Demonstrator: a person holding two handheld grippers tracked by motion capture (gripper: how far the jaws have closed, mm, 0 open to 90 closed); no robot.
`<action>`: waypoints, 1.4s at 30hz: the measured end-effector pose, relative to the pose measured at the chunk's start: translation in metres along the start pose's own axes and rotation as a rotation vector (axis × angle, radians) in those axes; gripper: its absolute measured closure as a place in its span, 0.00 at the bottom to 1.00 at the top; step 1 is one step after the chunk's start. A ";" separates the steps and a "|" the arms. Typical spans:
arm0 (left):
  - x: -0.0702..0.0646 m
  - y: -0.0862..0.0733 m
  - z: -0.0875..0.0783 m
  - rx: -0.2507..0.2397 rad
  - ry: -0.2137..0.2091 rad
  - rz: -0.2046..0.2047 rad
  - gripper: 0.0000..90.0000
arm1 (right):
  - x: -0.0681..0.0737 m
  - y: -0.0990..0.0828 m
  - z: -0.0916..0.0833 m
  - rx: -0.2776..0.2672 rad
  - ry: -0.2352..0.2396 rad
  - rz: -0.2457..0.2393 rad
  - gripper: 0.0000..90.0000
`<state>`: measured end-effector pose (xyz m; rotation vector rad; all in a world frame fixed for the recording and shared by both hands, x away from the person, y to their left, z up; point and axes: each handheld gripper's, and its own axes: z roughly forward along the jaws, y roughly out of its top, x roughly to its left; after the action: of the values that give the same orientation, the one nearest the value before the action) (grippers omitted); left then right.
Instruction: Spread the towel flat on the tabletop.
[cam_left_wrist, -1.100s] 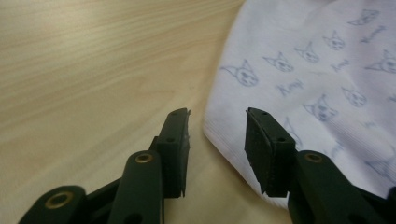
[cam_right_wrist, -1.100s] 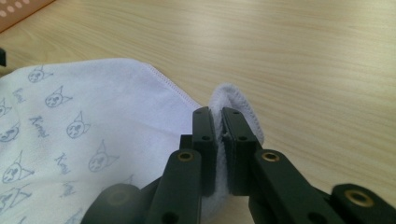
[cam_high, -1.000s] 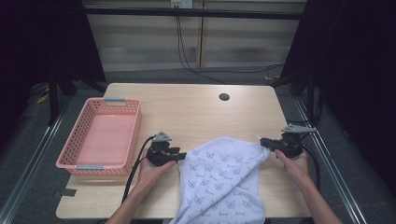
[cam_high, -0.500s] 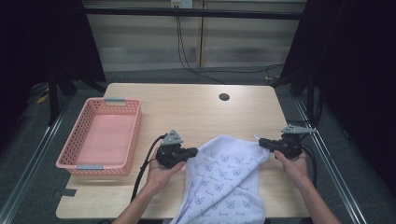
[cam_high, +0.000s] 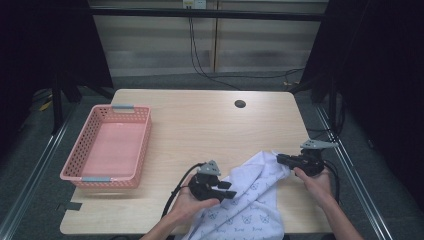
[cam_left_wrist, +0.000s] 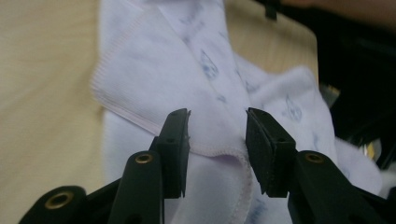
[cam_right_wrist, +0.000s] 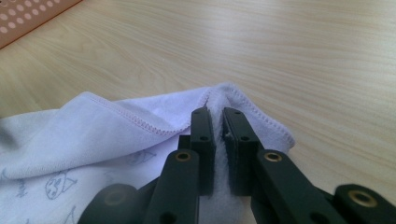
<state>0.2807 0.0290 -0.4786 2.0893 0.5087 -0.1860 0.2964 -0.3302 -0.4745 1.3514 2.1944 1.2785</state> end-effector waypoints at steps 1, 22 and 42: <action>0.006 0.003 -0.003 -0.019 0.019 -0.010 0.67 | 0.000 0.000 0.000 0.000 0.000 0.000 0.93; 0.045 0.016 0.017 -0.048 0.103 -0.069 0.93 | 0.004 0.000 0.001 0.001 0.049 -0.011 0.92; 0.061 -0.013 -0.050 -0.064 0.187 -0.111 0.92 | 0.033 -0.022 0.007 0.128 0.077 -0.067 0.63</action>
<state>0.3266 0.0945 -0.4810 2.0279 0.7349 -0.0372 0.2701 -0.3036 -0.4887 1.2816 2.3890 1.2036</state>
